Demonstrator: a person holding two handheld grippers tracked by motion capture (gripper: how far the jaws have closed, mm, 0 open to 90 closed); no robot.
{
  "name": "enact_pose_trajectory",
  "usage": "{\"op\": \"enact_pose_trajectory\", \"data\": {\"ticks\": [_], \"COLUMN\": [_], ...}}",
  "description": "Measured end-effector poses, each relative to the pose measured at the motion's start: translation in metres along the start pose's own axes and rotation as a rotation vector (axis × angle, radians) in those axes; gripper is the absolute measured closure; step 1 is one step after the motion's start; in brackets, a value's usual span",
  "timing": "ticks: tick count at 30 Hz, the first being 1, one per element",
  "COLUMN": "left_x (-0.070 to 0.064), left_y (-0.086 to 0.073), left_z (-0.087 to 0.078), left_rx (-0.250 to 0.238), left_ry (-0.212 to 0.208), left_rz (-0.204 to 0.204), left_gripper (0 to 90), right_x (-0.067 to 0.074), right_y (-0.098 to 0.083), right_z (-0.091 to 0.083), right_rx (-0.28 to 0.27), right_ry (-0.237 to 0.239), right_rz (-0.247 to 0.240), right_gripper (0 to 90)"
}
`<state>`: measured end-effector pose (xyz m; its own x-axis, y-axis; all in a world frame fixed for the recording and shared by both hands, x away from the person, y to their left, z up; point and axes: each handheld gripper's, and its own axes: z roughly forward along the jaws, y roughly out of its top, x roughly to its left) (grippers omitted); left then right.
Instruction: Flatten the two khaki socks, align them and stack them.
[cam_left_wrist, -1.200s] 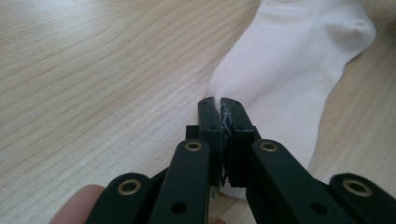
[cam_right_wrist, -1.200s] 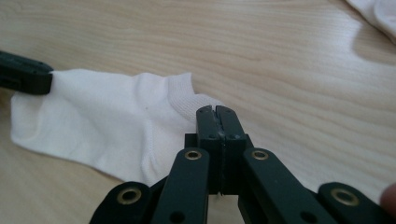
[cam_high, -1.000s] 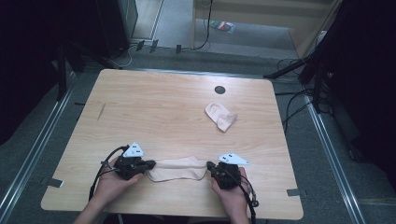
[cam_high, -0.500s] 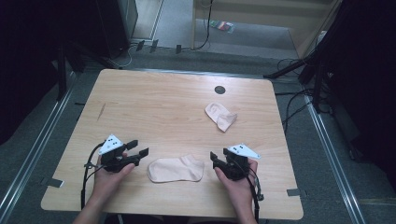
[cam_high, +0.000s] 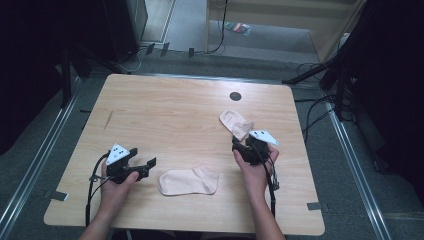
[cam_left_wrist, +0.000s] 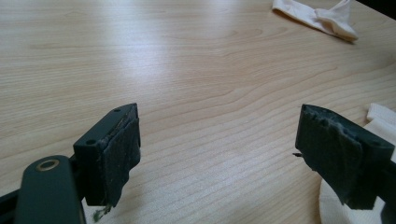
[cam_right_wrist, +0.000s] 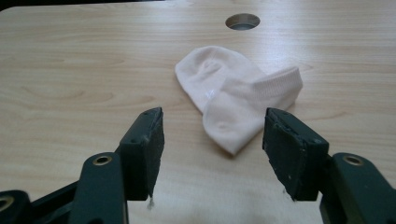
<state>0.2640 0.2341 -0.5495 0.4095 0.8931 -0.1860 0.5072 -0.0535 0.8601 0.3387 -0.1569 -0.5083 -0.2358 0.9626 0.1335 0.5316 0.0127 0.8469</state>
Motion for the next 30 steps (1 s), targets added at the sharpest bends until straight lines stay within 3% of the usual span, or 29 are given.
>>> {"op": "enact_pose_trajectory", "data": {"ticks": [9, 15, 20, 23, 26, 28, 30], "left_x": [-0.001, 0.0, 0.0, 0.0, 0.0, 0.0, 0.001], "left_y": [0.0, 0.001, 0.001, 0.001, 0.001, 0.001, 0.001], "left_z": [0.002, 0.004, 0.004, 0.005, 0.005, 0.005, 0.005], "left_rx": [0.02, 0.031, 0.037, 0.039, 0.044, 0.045, 0.046], "left_ry": [0.005, 0.001, 0.002, 0.005, 0.005, 0.005, 0.004], "left_rz": [0.0, -0.002, -0.012, -0.015, -0.014, -0.017, -0.018], "left_gripper": [15.0, 15.2, 15.3, 15.3, 15.4, 15.4, 15.5], "right_x": [0.002, 0.003, 0.0, 0.001, 0.002, -0.001, -0.004], "right_y": [0.021, 0.018, 0.011, 0.009, 0.008, 0.007, 0.007], "right_z": [0.053, 0.078, 0.088, 0.088, 0.087, 0.086, 0.085], "right_rx": [0.051, 0.118, 0.153, 0.146, 0.147, 0.137, 0.131], "right_ry": [-0.065, -0.089, -0.111, -0.137, -0.181, -0.196, -0.212], "right_rz": [-0.001, 0.0, -0.003, -0.022, -0.057, -0.041, -0.054], "right_gripper": [31.6, 30.5, 32.9, 38.9, 51.3, 62.5, 76.6]}}
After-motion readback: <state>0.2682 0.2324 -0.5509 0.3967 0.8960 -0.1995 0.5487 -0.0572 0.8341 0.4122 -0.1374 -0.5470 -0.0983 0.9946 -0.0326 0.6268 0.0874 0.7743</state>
